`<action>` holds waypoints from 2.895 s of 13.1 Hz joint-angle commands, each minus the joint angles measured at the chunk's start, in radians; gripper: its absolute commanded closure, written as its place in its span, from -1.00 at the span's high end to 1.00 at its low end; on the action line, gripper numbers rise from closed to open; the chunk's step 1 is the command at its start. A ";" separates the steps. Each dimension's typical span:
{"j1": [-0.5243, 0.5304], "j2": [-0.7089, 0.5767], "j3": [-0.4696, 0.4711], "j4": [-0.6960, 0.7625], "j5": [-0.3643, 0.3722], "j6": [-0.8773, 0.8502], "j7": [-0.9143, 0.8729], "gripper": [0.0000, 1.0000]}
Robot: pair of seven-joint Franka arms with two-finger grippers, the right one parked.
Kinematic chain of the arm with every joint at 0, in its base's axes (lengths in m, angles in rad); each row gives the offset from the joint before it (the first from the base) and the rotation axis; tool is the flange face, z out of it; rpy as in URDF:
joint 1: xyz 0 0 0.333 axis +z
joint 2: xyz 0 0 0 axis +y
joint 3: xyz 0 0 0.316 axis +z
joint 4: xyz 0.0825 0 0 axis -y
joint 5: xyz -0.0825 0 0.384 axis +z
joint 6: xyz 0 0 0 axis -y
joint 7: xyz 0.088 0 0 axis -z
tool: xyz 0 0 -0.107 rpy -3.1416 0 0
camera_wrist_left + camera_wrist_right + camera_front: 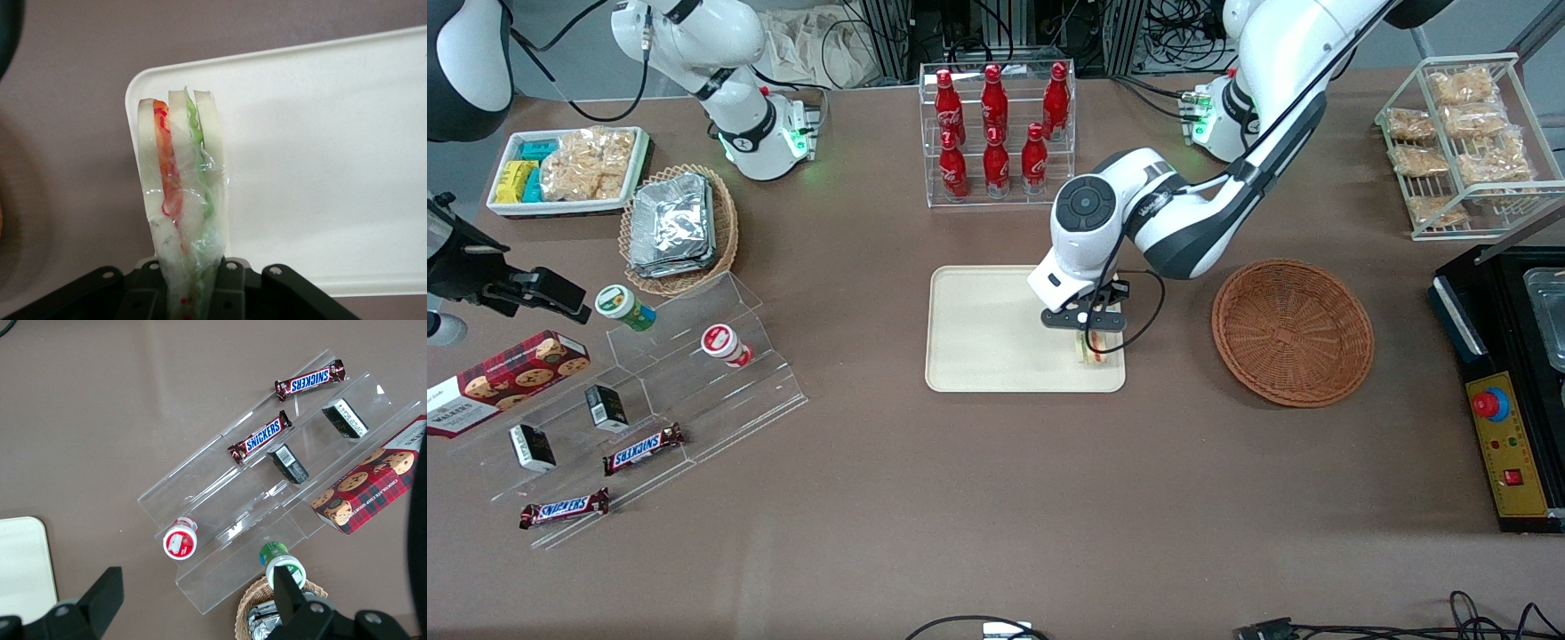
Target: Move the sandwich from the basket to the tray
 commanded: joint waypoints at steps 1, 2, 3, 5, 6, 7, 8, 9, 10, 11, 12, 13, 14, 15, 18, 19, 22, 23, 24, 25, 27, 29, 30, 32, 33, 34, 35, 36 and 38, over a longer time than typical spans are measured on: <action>0.010 0.036 -0.007 -0.017 0.071 0.038 -0.045 -1.00; 0.013 0.050 -0.006 -0.033 0.087 0.075 -0.054 -1.00; 0.013 0.059 0.003 -0.046 0.090 0.110 -0.054 -1.00; 0.013 0.064 0.020 -0.060 0.104 0.137 -0.054 -1.00; 0.013 0.067 0.022 -0.062 0.107 0.138 -0.056 -1.00; 0.013 0.078 0.023 -0.063 0.107 0.138 -0.066 -1.00; 0.015 0.081 0.025 -0.062 0.107 0.138 -0.080 -0.81; 0.015 0.081 0.025 -0.063 0.107 0.138 -0.083 -0.47; 0.015 0.079 0.025 -0.064 0.107 0.138 -0.088 0.58; 0.015 0.076 0.025 -0.064 0.107 0.135 -0.100 1.00; 0.015 0.070 0.023 -0.064 0.107 0.131 -0.115 1.00; 0.015 0.066 0.023 -0.062 0.107 0.126 -0.120 1.00; 0.017 0.061 0.022 -0.060 0.107 0.111 -0.120 1.00; 0.017 0.043 0.020 -0.054 0.104 0.086 -0.123 1.00; 0.036 -0.051 0.011 -0.042 0.057 0.007 -0.117 1.00; 0.040 -0.098 0.010 -0.021 0.005 -0.054 -0.106 1.00; 0.044 -0.218 0.016 0.096 -0.133 -0.283 -0.001 1.00; 0.046 -0.265 0.036 0.117 -0.184 -0.335 0.059 1.00; 0.044 -0.337 0.109 0.113 -0.219 -0.349 0.120 1.00; 0.041 -0.411 0.181 0.099 -0.296 -0.357 0.201 1.00; 0.037 -0.505 0.355 0.084 -0.379 -0.405 0.426 1.00; 0.033 -0.565 0.515 0.061 -0.413 -0.423 0.593 1.00; 0.032 -0.585 0.580 0.043 -0.424 -0.419 0.637 1.00; 0.021 -0.594 0.658 0.054 -0.445 -0.419 0.672 1.00; -0.002 -0.594 0.689 0.071 -0.445 -0.422 0.669 1.00; -0.047 -0.593 0.730 0.090 -0.450 -0.429 0.659 1.00; -0.078 -0.590 0.755 0.108 -0.450 -0.431 0.655 1.00; -0.080 -0.588 0.755 0.120 -0.451 -0.429 0.643 1.00; -0.056 -0.571 0.746 0.156 -0.508 -0.435 0.568 1.00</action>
